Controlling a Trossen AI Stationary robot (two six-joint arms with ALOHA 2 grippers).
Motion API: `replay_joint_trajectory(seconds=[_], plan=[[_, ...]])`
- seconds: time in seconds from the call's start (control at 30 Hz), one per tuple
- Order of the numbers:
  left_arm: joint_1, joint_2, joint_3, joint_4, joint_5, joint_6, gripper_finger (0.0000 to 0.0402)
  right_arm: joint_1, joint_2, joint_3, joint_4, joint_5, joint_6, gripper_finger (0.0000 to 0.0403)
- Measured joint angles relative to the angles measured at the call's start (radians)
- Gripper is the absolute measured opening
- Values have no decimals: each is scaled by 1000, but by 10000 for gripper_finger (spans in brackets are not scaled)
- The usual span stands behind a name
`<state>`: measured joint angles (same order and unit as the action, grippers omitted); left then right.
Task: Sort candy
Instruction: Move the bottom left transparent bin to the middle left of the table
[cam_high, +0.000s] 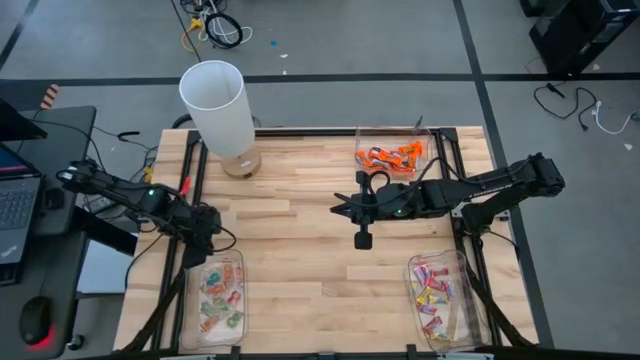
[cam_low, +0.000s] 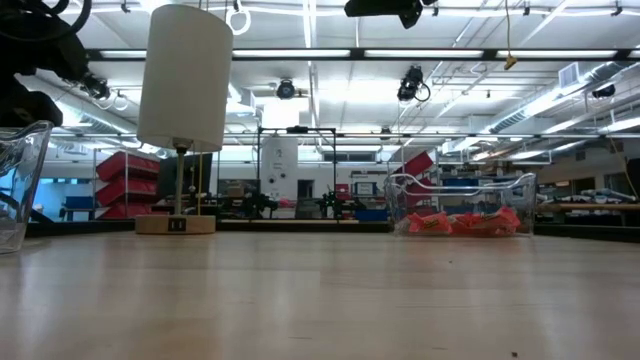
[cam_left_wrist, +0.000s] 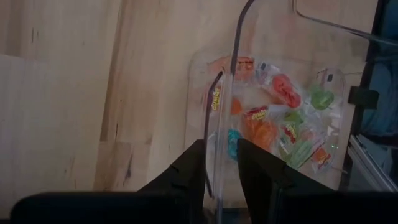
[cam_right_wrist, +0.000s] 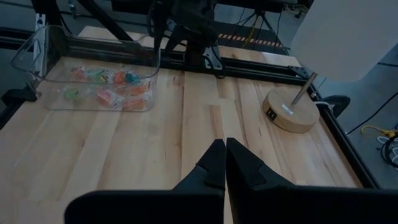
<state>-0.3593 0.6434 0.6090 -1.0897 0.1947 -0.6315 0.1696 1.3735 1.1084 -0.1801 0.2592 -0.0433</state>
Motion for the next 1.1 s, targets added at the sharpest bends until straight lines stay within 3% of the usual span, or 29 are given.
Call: replay_joint_trajectory(seconds=[0.23,0.6,1.1], plan=[[-3,0,0,0,0,0,84,0,0,0,0,0,0,1],[-3,0,0,0,0,-1,12,0,0,0,1,0,0,1],[-3,0,1,17,-29,-1,7,0,0,0,2,0,0,1]])
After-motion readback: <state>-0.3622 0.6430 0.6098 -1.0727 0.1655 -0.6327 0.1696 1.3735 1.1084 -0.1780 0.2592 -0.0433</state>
